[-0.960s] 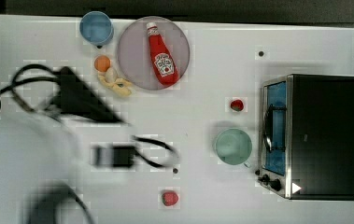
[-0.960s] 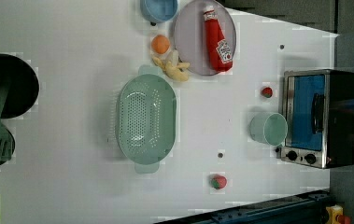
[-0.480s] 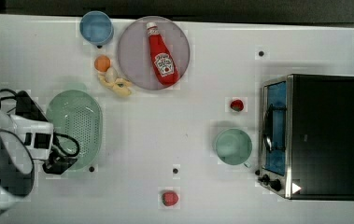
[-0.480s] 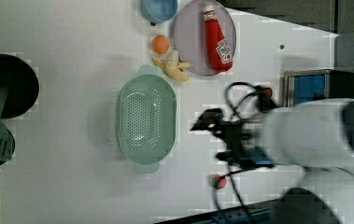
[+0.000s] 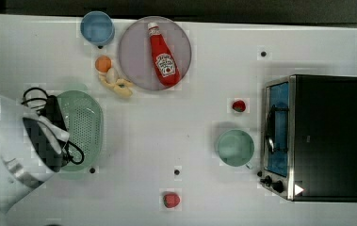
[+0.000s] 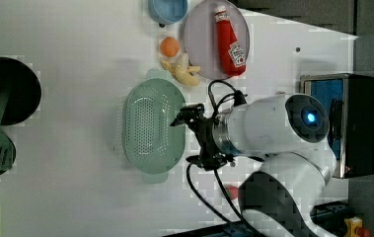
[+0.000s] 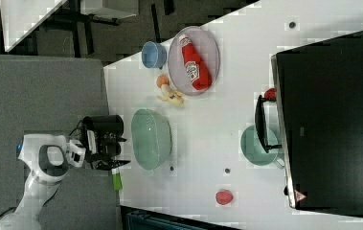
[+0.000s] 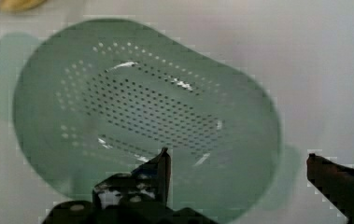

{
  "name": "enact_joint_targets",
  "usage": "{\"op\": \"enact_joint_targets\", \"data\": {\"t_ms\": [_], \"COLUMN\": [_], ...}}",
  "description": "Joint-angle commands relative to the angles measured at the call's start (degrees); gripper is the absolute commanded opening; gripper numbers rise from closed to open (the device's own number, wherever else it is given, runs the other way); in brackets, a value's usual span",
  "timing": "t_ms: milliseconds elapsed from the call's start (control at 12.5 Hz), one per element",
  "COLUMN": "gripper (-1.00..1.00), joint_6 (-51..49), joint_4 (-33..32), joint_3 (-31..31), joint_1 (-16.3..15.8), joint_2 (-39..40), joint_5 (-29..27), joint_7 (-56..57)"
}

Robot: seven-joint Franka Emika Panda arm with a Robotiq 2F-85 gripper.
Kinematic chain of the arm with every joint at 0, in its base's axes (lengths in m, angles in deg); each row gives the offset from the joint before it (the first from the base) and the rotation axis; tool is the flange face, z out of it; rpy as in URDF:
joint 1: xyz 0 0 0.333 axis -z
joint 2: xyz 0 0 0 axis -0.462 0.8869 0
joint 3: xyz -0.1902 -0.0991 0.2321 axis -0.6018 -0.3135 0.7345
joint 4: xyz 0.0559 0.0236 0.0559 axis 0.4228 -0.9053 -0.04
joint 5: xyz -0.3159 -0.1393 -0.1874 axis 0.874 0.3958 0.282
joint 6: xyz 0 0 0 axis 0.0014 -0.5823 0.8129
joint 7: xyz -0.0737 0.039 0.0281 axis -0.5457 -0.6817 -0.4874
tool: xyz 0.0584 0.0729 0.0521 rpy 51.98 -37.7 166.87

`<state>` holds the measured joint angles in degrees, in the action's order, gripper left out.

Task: Drag strainer left to right.

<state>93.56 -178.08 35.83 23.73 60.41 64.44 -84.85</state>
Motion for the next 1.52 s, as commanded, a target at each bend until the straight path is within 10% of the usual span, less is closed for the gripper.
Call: {"op": "enact_joint_targets", "data": {"t_ms": [80, 1520], "gripper": [1.00, 1.00], "joint_6": [8.01, 29.26], "joint_4": [-0.70, -10.82], "joint_3": [-0.88, -10.16], "joint_1": [0.73, 1.19], "joint_2": [4.85, 13.41], "joint_5": [0.13, 9.08], "joint_7": [-12.50, -17.13]}}
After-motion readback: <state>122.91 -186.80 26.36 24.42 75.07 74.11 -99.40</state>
